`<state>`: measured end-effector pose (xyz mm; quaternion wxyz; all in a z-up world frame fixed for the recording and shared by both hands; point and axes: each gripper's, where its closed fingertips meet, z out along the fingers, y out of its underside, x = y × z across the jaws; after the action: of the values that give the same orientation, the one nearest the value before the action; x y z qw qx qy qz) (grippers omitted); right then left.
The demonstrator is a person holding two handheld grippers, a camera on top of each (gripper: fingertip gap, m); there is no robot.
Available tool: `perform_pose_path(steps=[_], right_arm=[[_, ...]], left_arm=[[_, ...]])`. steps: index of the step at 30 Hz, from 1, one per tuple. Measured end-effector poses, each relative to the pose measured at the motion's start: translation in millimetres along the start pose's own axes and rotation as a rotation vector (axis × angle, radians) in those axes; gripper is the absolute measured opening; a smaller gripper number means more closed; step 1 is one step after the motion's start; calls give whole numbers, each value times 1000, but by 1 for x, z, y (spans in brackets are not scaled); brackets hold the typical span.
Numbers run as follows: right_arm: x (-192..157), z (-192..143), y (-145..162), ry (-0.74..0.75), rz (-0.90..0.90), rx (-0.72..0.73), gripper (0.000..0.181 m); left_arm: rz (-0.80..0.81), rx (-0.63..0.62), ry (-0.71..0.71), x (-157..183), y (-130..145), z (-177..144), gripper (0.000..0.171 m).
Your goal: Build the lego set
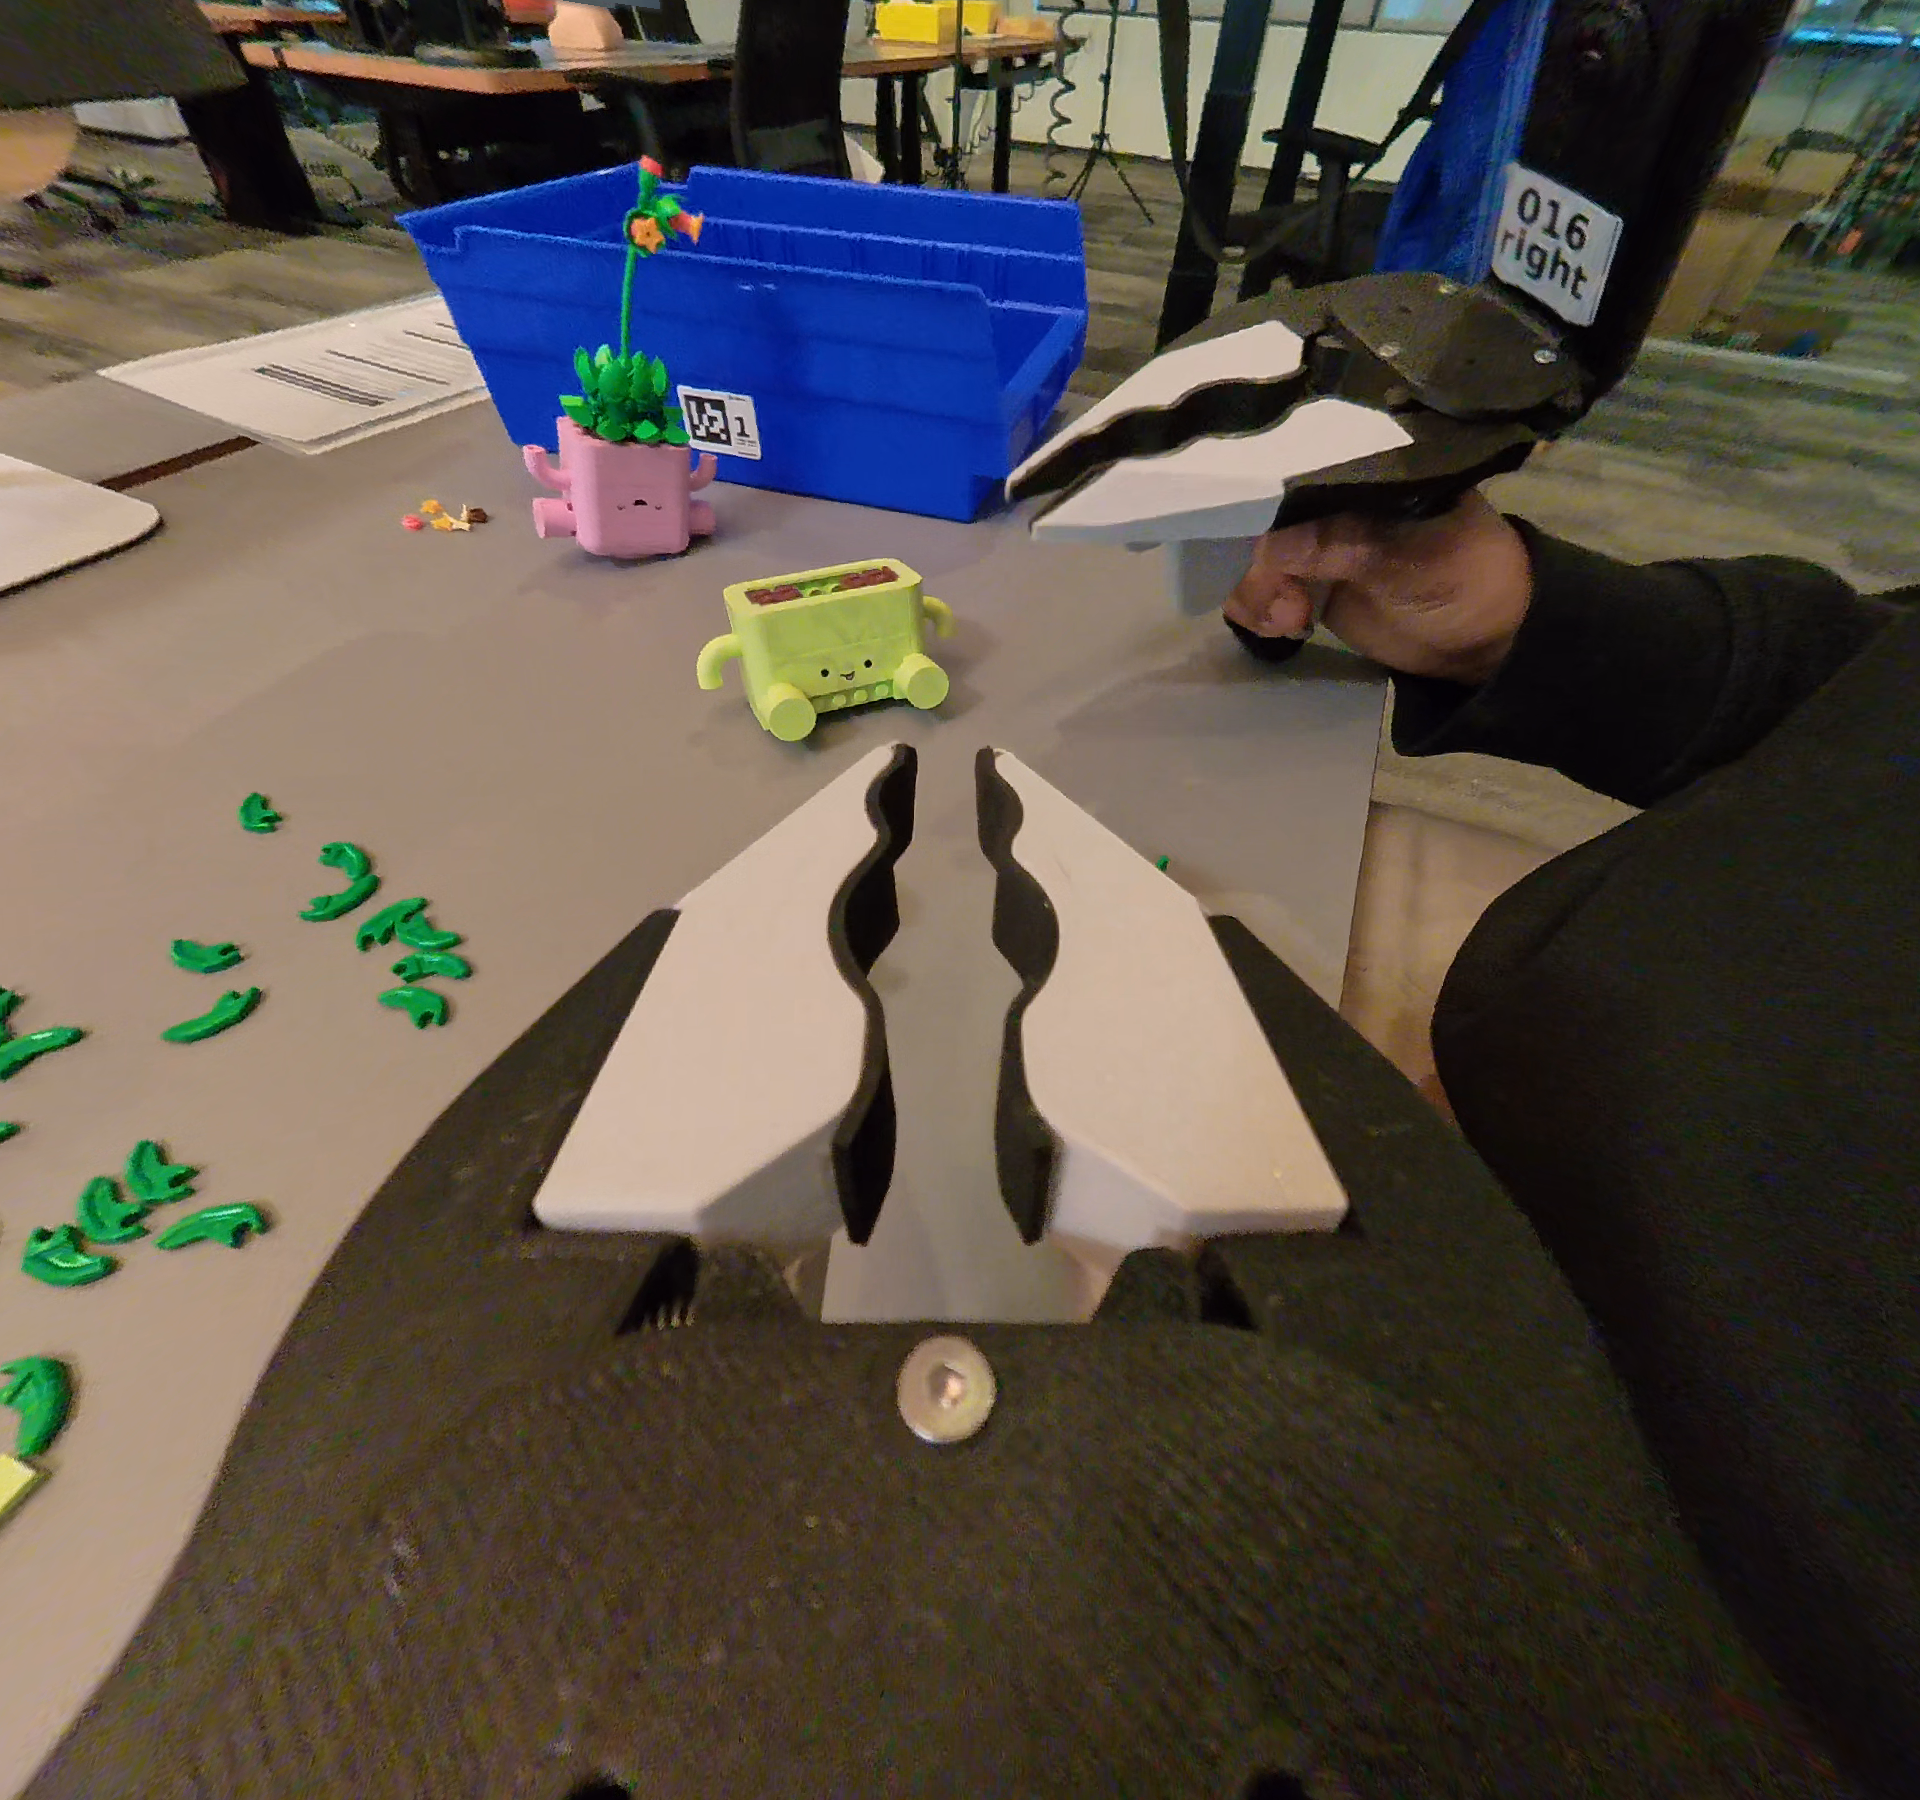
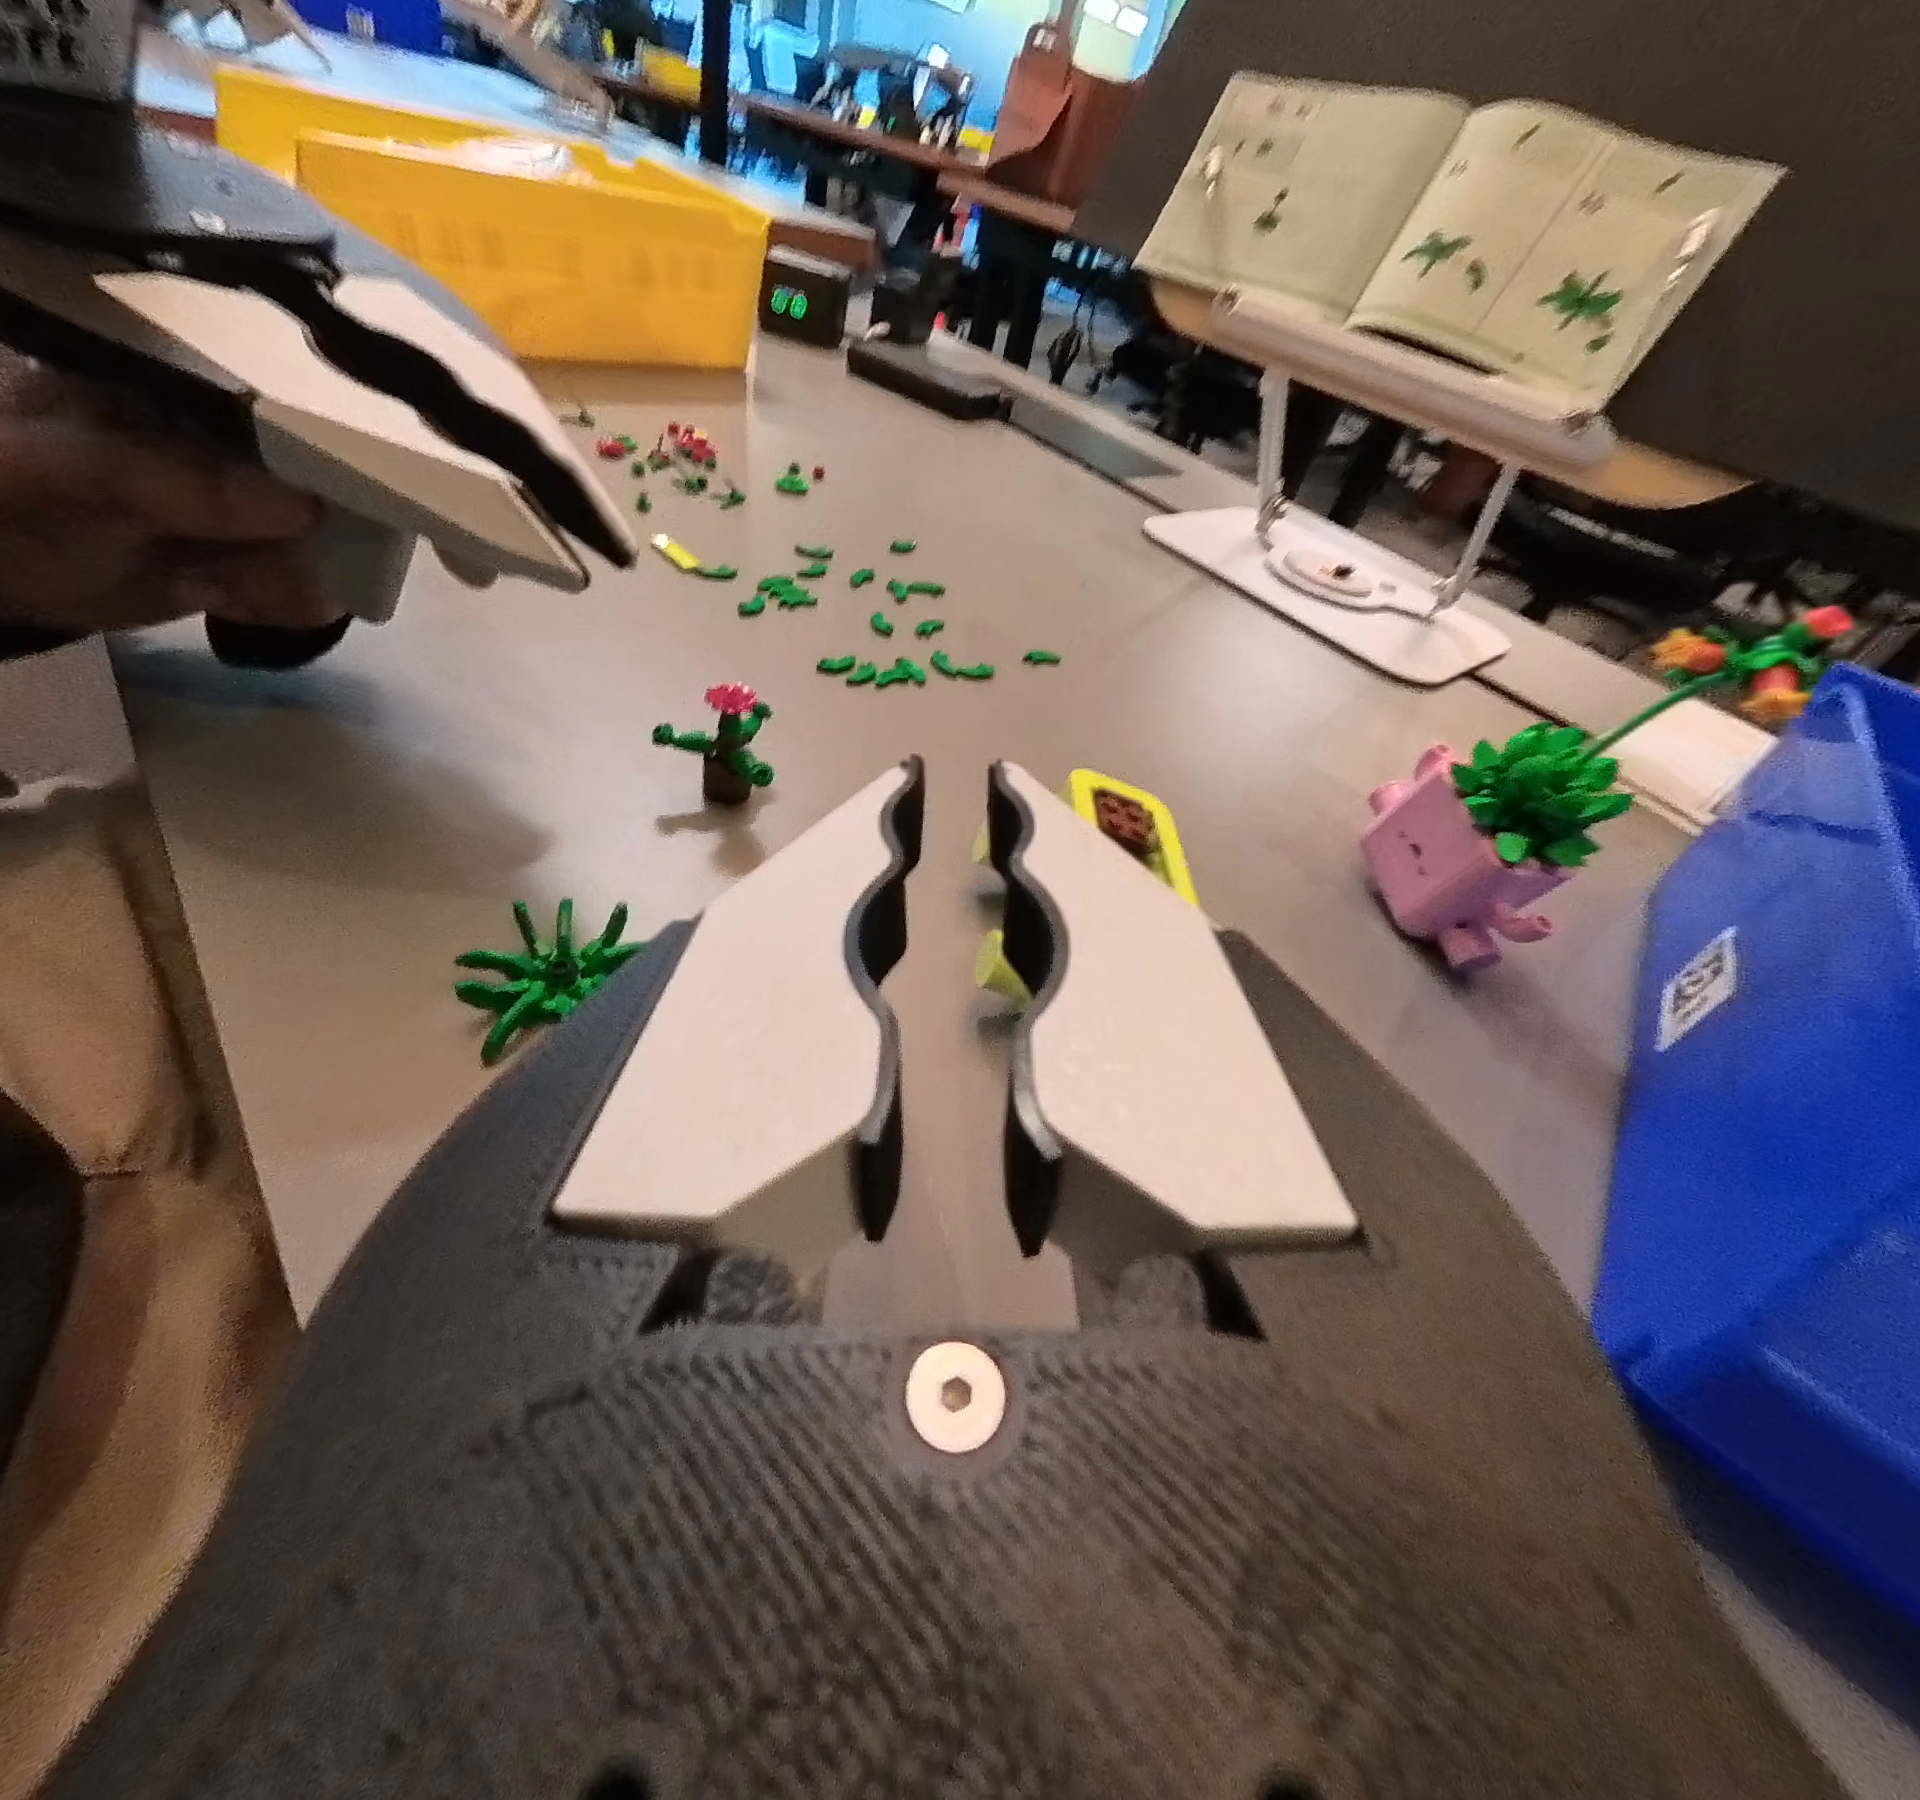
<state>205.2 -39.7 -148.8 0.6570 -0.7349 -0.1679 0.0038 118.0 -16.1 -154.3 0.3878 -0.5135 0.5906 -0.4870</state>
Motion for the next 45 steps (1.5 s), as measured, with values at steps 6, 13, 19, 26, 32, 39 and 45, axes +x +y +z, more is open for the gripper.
perform_pose_path(steps=[6,13,19,26,32,39,45], right_arm=[[11,-5,-5,31,70,50,15],[11,0,0,-24,135,7,15],[9,4,5,-64,161,-27,14],[6,8,8,-94,170,-54,15],[2,10,11,-94,140,-80,15],[-3,15,17,-105,104,-134,15],[-5,16,19,-106,92,-148,15]], left_arm=[[-71,28,34,-5,-1,0,14],[-133,46,45,-11,-2,-2,19],[-176,28,62,-14,0,2,26],[-137,12,49,-11,1,5,27],[-144,-3,51,-12,3,7,28],[-163,7,50,-14,2,6,29],[-159,8,42,-14,2,6,30]])
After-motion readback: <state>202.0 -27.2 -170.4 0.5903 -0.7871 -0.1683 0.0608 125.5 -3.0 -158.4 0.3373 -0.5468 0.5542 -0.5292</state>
